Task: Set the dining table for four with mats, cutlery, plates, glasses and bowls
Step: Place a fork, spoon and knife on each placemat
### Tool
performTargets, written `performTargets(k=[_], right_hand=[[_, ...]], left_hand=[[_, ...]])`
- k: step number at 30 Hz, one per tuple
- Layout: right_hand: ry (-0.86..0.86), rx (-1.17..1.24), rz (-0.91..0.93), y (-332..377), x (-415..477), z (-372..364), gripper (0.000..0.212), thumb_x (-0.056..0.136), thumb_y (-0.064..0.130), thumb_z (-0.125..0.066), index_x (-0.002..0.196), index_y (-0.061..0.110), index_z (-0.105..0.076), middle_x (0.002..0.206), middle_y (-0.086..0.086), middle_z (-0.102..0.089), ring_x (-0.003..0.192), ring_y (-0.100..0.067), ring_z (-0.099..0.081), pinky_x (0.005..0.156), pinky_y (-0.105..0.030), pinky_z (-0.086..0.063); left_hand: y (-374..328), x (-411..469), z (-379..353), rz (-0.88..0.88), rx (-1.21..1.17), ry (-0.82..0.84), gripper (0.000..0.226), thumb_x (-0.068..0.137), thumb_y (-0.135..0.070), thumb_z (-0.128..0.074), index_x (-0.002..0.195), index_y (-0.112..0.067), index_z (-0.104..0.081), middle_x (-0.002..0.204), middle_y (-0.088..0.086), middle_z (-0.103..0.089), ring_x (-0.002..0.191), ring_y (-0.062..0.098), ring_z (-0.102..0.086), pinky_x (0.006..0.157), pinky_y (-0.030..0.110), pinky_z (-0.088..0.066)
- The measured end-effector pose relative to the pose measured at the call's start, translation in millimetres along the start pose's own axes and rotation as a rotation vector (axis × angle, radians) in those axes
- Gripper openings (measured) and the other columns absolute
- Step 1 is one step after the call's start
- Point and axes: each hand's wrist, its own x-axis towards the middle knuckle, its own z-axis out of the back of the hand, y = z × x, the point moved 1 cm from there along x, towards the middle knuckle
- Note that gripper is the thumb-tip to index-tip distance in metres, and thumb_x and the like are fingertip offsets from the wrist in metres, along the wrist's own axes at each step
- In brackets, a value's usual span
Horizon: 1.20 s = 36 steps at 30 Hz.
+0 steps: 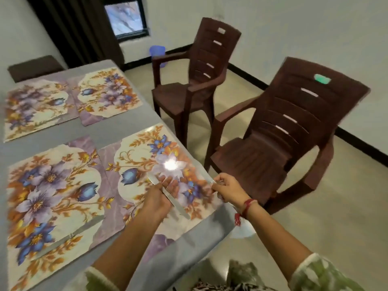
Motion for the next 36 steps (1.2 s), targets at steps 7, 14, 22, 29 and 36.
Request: performTargets(k=[7, 14, 22, 29, 36], right_hand=[[0.201, -0.063, 0.052, 32.6, 124.7, 30.4, 0.022, 0.098, 0.02, -0.045, 0.079, 0.011, -0.049, 0.065, -0.007, -0.061, 0.034, -0.006, -0.032, 0.033, -0.015, -0.022], [0.555, -0.34, 0.111, 61.2, 198.5, 8.1, 0.009, 0.094, 0.007, -0.052, 0.085, 0.009, -0.054, 0.067, -0.003, -0.058, 0.03, 0.0, -0.034, 0.032, -0.015, -0.026], [0.735, -0.428, 0.318, 109.7, 232.2, -67.5, 0.017, 0.084, 0.0, -0.066, 0.076, 0.013, -0.059, 0.071, 0.0, -0.057, 0.057, -0.001, -0.055, 0.052, -0.008, -0.042], [0.757, -0.583, 0.47, 137.2, 277.6, -126.3, 0.025, 0.086, 0.006, -0.064, 0.068, 0.022, -0.058, 0.074, -0.001, -0.062, 0.072, -0.017, -0.058, 0.076, -0.034, -0.049], [0.889, -0.787, 0.66, 156.6, 322.3, -183.2, 0.004, 0.08, 0.009, -0.069, 0.082, 0.009, -0.072, 0.083, -0.005, -0.07, 0.081, -0.021, -0.063, 0.083, -0.034, -0.052]], left_hand=[[5.0, 34.4, -19.8, -0.196, -0.265, -0.189, 0.026, 0.102, -0.01, -0.03, 0.088, -0.011, -0.051, 0.09, 0.005, -0.057, 0.083, 0.02, -0.057, 0.078, 0.032, -0.046], [11.8, 45.5, -31.0, -0.347, -0.549, -0.348, 0.026, 0.103, -0.013, -0.029, 0.088, -0.012, -0.05, 0.092, 0.005, -0.056, 0.084, 0.02, -0.057, 0.079, 0.031, -0.045], [-14.8, 55.9, -26.9, -0.479, -0.754, -0.407, 0.023, 0.104, -0.015, -0.031, 0.096, -0.012, -0.052, 0.088, 0.005, -0.057, 0.083, 0.019, -0.058, 0.078, 0.03, -0.044], [-34.1, 61.3, -20.1, -0.548, -0.845, -0.511, 0.024, 0.102, -0.013, -0.032, 0.088, -0.014, -0.051, 0.084, 0.005, -0.059, 0.076, 0.017, -0.058, 0.072, 0.027, -0.043], [-50.9, 88.6, -28.1, -0.646, -0.959, -0.654, 0.025, 0.103, -0.017, -0.03, 0.087, -0.015, -0.049, 0.09, 0.004, -0.059, 0.084, 0.021, -0.059, 0.085, 0.032, -0.045]])
